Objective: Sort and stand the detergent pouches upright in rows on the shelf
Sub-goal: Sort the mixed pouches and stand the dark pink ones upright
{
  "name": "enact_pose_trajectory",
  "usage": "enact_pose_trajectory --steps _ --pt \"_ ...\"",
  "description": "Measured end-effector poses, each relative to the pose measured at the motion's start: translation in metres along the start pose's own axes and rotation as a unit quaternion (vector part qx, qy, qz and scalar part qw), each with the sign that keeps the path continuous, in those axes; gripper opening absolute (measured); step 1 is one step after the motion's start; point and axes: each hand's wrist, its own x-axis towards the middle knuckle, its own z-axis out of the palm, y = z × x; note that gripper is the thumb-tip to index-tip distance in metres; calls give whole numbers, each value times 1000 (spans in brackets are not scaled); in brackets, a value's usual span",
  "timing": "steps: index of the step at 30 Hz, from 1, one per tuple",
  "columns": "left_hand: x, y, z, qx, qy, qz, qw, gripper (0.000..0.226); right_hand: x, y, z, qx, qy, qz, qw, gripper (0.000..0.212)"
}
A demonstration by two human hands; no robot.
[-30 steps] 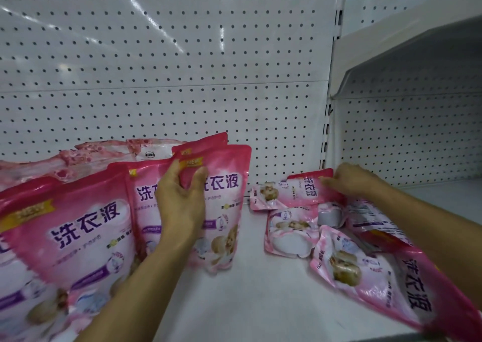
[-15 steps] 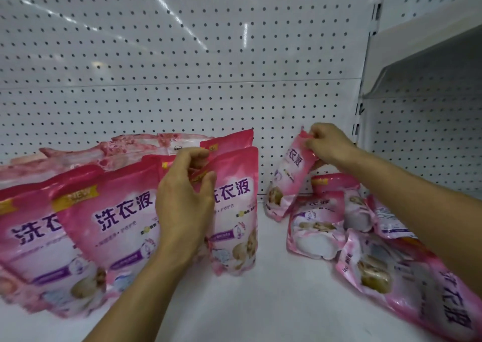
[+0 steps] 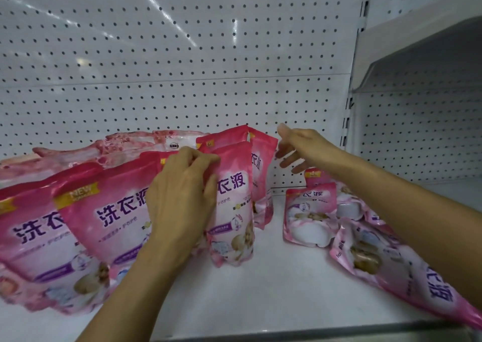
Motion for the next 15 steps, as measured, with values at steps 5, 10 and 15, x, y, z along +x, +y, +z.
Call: enact_pose_trajectory --steps 5,10,15 --pt "-9 1 2 75 3 41 996 48 -17 66 -25 -282 50 127 950 48" --pt "-25 3 7 74 34 113 990 62 -15 89 -20 -385 63 184 902 33" --pt "-46 2 13 97 -2 177 979 56 5 107 -9 -377 38 278 882 30"
